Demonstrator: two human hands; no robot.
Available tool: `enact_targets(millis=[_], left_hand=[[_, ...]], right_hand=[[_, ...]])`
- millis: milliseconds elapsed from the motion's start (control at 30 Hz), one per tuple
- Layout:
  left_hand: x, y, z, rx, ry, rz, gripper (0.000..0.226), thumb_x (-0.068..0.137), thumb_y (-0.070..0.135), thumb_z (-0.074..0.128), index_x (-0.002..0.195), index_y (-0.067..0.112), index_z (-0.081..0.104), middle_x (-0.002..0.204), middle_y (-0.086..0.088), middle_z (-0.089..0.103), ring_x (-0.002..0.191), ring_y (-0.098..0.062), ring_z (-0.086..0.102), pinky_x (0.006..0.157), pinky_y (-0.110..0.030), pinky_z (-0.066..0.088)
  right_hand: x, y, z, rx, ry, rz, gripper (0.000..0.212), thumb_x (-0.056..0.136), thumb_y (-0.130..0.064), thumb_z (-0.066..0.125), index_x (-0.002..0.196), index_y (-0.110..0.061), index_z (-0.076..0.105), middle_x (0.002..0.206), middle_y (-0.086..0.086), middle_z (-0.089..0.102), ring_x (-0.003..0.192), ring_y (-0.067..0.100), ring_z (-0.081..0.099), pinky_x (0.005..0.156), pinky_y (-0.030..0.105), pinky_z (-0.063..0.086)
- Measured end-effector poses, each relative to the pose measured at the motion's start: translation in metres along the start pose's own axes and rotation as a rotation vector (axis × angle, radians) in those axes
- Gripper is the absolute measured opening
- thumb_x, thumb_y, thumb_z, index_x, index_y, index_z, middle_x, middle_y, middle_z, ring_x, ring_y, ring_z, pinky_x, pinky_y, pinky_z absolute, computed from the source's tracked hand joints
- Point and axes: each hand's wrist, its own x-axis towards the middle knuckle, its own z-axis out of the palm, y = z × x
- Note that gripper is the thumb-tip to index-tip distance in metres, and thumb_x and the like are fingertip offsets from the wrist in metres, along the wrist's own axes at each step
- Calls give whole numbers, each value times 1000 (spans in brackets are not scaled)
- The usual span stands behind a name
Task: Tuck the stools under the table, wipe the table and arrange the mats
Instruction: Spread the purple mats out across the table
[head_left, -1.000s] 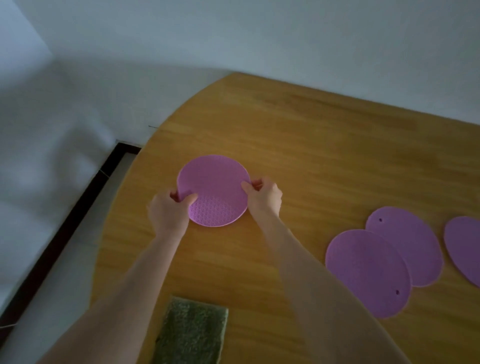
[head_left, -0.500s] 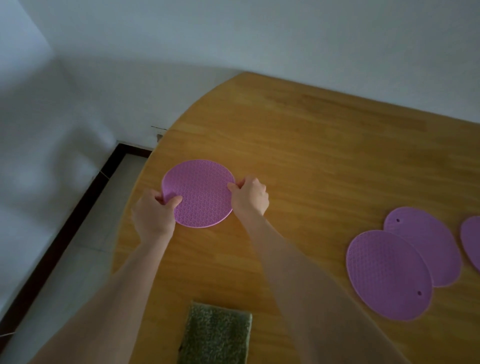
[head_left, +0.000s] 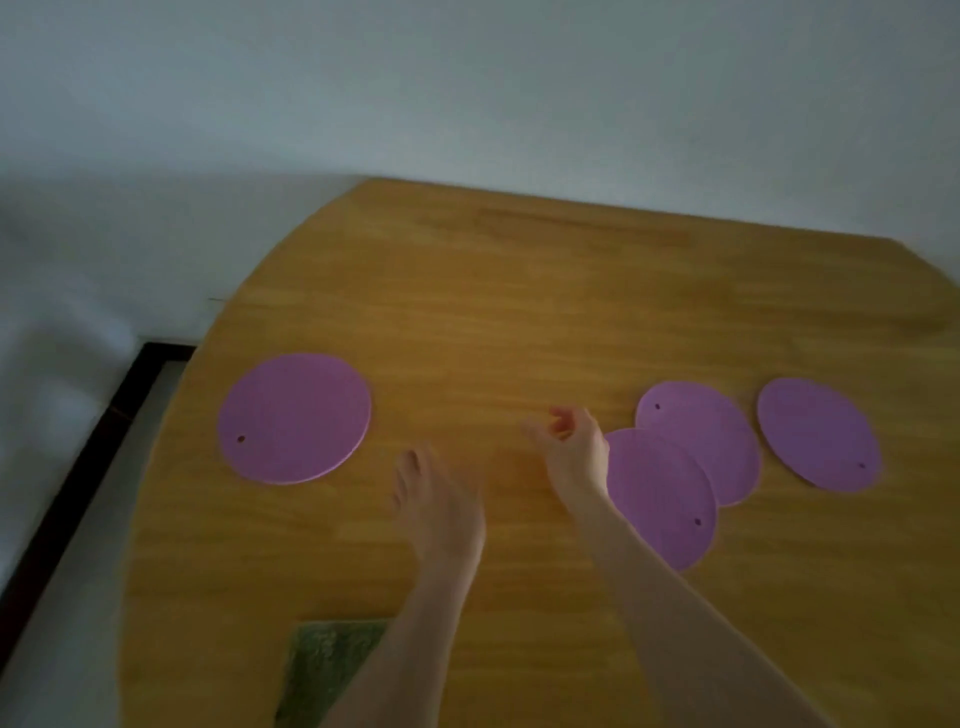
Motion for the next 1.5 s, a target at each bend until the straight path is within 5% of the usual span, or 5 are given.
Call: enact_targets(millis=[400, 767, 900, 1000, 1500], left_hand=[[-114, 85, 93, 82, -53, -19, 67, 69, 46, 78, 114, 3, 54, 112, -17, 56, 104, -36, 53, 85, -43, 38], [-129, 98, 111, 84, -18, -257, 61, 80, 50, 67, 117, 5, 49, 120, -12, 54, 114, -30, 49, 95, -40, 34], [-129, 91, 108, -184, 4, -242, 30, 84, 32, 69, 99, 9, 59, 95, -6, 64, 89, -25, 61, 79, -39, 49], [-141, 84, 95, -328, 56, -245, 18, 84, 27, 69, 88, 10, 62, 82, -1, 65, 75, -17, 60, 67, -32, 47], [-221, -28, 31, -235, 99, -291, 25, 83, 32, 70, 81, 9, 62, 73, -5, 63, 66, -19, 59, 51, -21, 36]], right_hand=[[23, 108, -148, -52, 155, 77, 49, 76, -39, 76, 114, -13, 57, 112, 3, 56, 107, 24, 52, 86, 38, 45], [39, 119, -162, -139, -60, 21, 37, 86, -35, 67, 112, -10, 58, 88, -2, 61, 74, 11, 56, 74, 26, 39], [34, 117, -166, -77, -56, 4, 22, 89, -30, 64, 97, -11, 60, 67, -12, 53, 53, -3, 45, 54, 19, 33], [17, 121, -170, -25, -65, -15, 18, 88, -31, 66, 87, -14, 58, 76, -6, 58, 63, 6, 50, 64, 25, 37], [-115, 162, -137, -113, -192, 3, 22, 88, -37, 64, 85, -15, 61, 75, -6, 59, 75, 16, 55, 66, 26, 36]])
